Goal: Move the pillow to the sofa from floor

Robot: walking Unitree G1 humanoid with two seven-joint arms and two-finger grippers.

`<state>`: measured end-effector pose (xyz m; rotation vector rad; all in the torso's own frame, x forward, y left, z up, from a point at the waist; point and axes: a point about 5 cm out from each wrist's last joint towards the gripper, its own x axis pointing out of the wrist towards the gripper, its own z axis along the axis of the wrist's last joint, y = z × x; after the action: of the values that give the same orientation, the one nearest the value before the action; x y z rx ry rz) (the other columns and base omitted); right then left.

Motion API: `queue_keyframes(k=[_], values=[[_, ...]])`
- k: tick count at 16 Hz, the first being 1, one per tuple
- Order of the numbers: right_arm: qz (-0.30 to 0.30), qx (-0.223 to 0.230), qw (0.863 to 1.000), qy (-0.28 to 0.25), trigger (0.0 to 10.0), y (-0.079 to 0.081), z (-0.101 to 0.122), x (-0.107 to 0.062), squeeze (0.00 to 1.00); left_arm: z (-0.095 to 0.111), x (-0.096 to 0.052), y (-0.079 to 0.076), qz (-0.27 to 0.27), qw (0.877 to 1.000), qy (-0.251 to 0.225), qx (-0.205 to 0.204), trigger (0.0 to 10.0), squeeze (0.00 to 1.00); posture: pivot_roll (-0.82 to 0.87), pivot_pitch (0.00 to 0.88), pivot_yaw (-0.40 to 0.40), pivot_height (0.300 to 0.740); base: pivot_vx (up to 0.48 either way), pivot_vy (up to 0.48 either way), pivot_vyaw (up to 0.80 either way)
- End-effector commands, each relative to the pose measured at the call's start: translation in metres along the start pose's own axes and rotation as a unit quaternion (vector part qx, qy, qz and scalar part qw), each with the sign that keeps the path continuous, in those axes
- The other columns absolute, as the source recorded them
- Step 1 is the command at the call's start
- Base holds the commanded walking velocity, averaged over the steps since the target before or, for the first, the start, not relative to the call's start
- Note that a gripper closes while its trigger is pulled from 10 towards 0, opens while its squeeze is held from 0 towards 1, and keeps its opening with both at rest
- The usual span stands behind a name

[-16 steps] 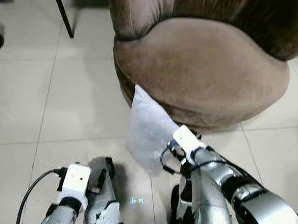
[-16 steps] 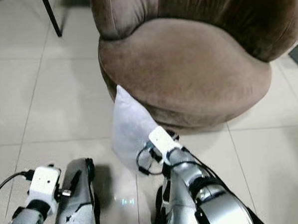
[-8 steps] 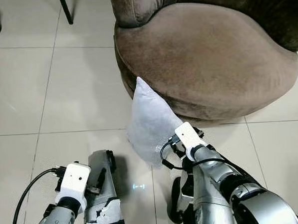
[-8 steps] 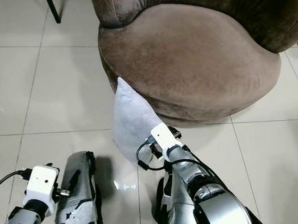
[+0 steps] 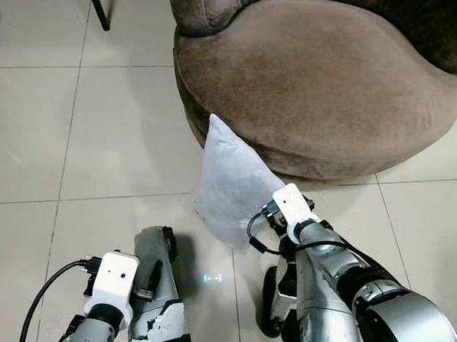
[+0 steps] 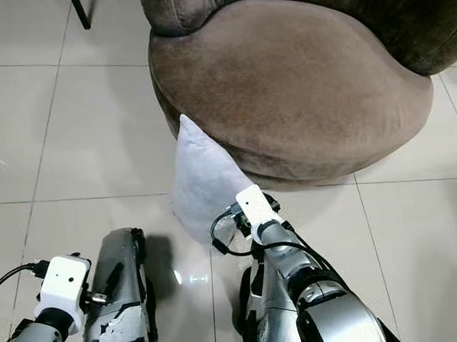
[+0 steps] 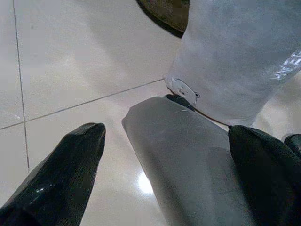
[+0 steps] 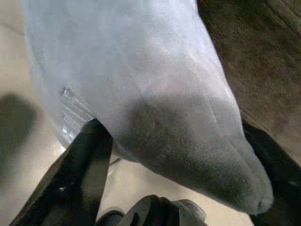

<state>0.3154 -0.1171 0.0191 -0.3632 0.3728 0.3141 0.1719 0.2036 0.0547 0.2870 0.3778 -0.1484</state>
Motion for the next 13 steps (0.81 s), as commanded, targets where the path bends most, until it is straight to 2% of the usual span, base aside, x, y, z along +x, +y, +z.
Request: queue_keyframes(k=[1,13], values=[[-0.002,0.022,1.000,0.016,0.0,0.0022,-0.0136,-0.0050,0.00,-0.0062,-0.0055,-0.0064,-0.012,1.000,0.017,-0.003,10.0,0.00,0.31,0.386,-0.096,0.550,0.000,0.000,0.00],[-0.023,0.054,0.998,0.000,0.0,0.0024,-0.0131,-0.0062,0.00,-0.0049,-0.0051,-0.0116,-0.015,1.000,0.014,-0.015,10.0,0.00,0.30,0.396,-0.095,0.550,0.000,0.000,0.00]])
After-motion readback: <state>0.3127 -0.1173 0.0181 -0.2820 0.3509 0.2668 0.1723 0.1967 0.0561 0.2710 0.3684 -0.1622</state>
